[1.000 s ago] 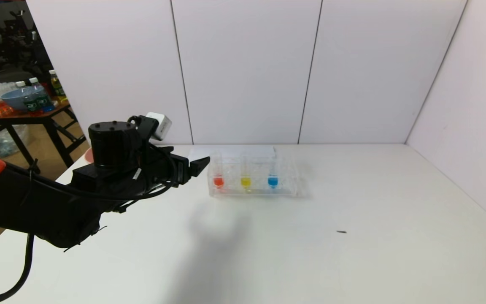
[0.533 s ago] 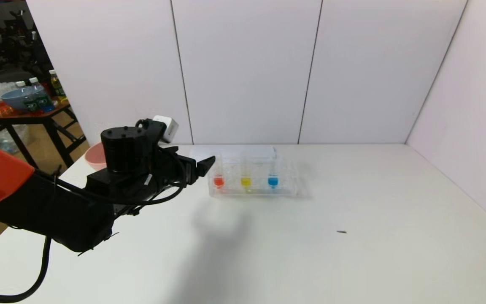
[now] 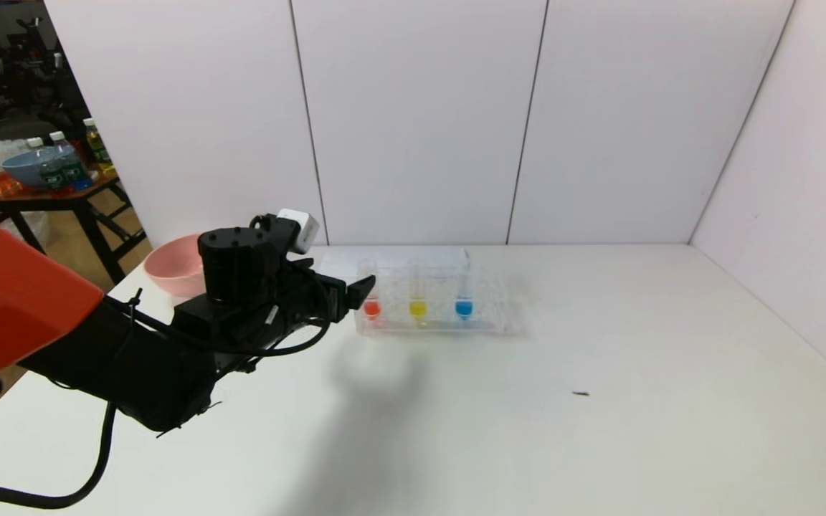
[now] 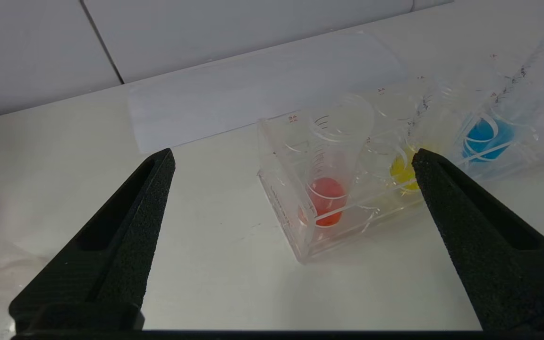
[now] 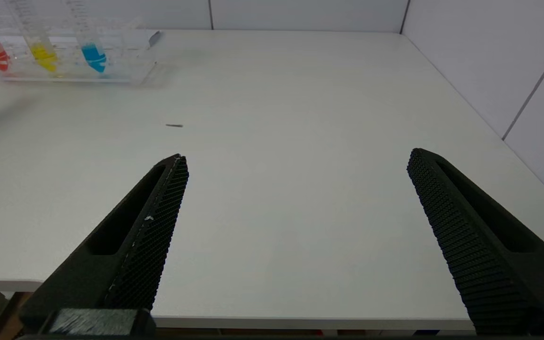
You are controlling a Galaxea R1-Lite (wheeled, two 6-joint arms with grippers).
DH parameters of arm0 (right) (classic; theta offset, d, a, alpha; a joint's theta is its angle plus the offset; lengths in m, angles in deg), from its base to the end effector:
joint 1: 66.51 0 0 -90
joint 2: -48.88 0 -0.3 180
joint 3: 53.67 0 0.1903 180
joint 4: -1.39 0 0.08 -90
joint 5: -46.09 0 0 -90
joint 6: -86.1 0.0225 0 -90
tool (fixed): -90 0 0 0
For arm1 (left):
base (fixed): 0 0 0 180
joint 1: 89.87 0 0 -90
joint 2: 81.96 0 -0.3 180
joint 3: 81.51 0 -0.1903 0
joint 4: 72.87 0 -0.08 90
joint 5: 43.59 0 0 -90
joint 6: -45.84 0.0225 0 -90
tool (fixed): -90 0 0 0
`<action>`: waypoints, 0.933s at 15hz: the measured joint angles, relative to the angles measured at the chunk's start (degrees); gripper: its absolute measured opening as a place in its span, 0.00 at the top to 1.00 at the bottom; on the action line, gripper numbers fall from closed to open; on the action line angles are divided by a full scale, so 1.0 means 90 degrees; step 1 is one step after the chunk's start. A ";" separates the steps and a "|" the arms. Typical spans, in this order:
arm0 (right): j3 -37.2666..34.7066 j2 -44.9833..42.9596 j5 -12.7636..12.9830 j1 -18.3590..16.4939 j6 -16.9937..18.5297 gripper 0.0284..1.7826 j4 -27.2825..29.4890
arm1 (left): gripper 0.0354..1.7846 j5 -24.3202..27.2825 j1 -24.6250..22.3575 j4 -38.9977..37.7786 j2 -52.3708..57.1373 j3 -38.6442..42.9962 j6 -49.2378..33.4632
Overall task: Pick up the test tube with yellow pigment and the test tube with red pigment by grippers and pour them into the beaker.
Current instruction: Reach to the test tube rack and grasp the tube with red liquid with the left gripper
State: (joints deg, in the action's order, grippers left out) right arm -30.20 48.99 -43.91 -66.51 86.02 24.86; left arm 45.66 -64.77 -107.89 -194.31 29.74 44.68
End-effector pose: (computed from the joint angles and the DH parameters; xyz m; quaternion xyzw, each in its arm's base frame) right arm -0.0228 0.0000 0.0758 -0.0007 0.0010 0.0000 1.0000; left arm 0.3200 -0.1496 0.1309 0.0069 0.0750 -0.2096 0.9749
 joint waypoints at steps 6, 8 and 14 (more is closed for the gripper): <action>0.0000 0.0000 0.0000 0.0000 0.0000 0.05 0.0000 | 0.01 -0.0168 0.0049 -0.0217 -0.0358 -0.0133 -0.0005; 0.0000 0.0000 0.0000 0.0000 0.0000 0.05 0.0000 | 0.01 -0.0171 0.0053 -0.0275 -0.0454 -0.0188 -0.0005; 0.0000 0.0000 0.0000 0.0000 0.0003 0.05 0.0000 | 0.01 -0.0168 0.0062 -0.0352 -0.0741 -0.0408 -0.0023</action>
State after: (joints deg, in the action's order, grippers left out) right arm -30.20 48.99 -43.91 -66.51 86.05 24.86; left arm 44.15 -64.21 -111.06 -200.98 26.07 44.48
